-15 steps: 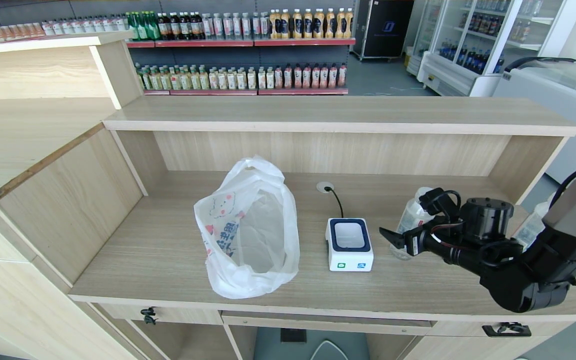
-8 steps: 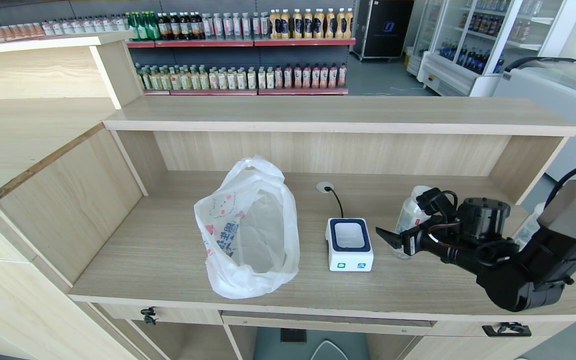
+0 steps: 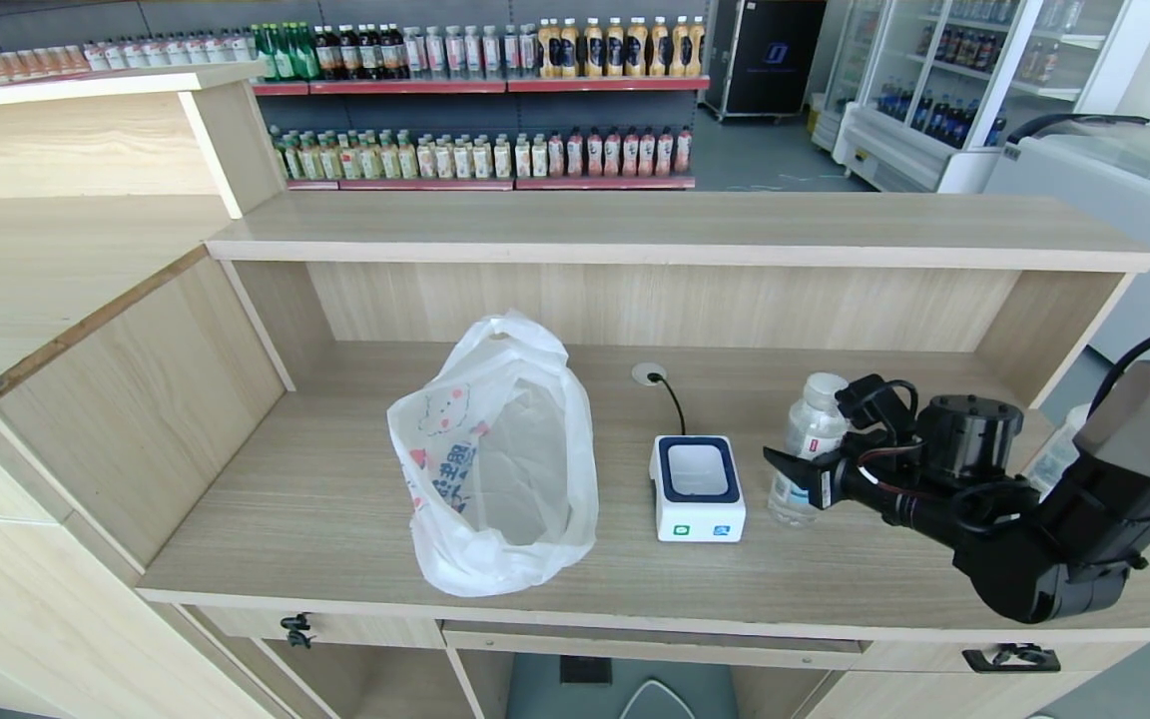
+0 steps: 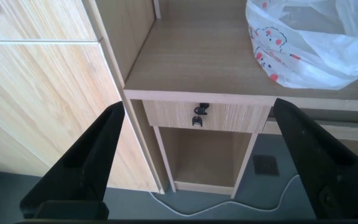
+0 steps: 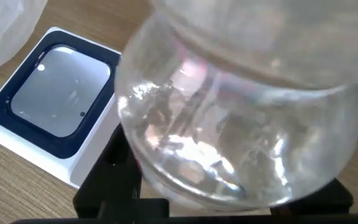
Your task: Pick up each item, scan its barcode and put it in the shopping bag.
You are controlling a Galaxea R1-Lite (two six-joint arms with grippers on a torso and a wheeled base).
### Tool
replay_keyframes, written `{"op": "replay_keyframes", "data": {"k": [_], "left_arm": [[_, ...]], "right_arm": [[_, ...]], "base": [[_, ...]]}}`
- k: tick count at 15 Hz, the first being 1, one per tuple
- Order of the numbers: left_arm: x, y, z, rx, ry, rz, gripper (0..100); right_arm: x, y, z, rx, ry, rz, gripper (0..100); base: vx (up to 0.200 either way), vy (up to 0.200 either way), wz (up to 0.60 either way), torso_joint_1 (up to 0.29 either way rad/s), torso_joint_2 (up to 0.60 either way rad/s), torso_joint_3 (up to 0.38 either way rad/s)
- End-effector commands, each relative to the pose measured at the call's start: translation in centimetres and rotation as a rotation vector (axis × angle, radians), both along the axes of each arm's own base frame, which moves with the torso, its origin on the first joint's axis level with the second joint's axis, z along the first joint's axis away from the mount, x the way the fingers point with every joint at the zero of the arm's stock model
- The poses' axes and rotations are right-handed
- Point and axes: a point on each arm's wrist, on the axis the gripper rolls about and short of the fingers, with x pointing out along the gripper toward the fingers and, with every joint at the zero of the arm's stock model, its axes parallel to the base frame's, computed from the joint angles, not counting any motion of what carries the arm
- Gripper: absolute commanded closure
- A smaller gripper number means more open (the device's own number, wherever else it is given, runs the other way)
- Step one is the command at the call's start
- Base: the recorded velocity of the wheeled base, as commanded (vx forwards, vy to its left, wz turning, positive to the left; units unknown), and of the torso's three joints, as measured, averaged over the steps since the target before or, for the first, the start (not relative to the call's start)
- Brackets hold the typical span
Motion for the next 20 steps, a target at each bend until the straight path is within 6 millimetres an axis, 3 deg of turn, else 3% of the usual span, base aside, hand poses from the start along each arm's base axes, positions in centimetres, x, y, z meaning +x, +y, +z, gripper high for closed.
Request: {"op": "replay_keyframes", "data": {"k": [1,5,6,8,9,12,14,16,20], "left_arm": [[0.0,0.0,0.0,-0.001,0.0,0.001,0],[0.0,0.0,0.0,0.001,0.0,0.001,0],[0.0,0.0,0.0,-0.001,0.0,0.001,0],[0.0,0.0,0.0,-0.001,0.001,0.001,0],[0.0,0.0,0.0,-0.001,0.0,0.001,0],[0.0,0.0,0.0,-0.001,0.0,0.001,0],[0.0,0.0,0.0,-0.001,0.0,0.001,0],[0.0,0.0,0.0,-0.001,0.001,0.001,0],[0.0,0.0,0.0,-0.001,0.0,0.001,0]], "right_arm": [[0.0,-0.1,0.1,0.004,-0.007,-0.002,100],[-0.4,-0.3,0.6,0.02,-0.017,-0.015,100],[-0.8,-0.9,1.4,0.027,-0.024,-0.025,100],[-1.7,-1.2,4.3,0.114,-0.037,0.041,100],[-2.7,-1.2,6.7,0.171,-0.043,0.091,100],[-6.9,-2.0,14.1,0.36,-0.046,0.293,100],[-9.4,-2.9,17.8,0.454,-0.058,0.439,100],[-11.9,-3.6,19.9,0.486,-0.043,0.57,100],[-14.3,-3.1,21.1,0.56,0.043,0.67,100]], "base": [[0.0,0.0,0.0,0.0,0.0,0.0],[0.0,0.0,0.0,0.0,0.0,0.0],[0.0,0.0,0.0,0.0,0.0,0.0],[0.0,0.0,0.0,0.0,0.0,0.0],[0.0,0.0,0.0,0.0,0.0,0.0],[0.0,0.0,0.0,0.0,0.0,0.0],[0.0,0.0,0.0,0.0,0.0,0.0],[0.0,0.0,0.0,0.0,0.0,0.0],[0.0,0.0,0.0,0.0,0.0,0.0]]}}
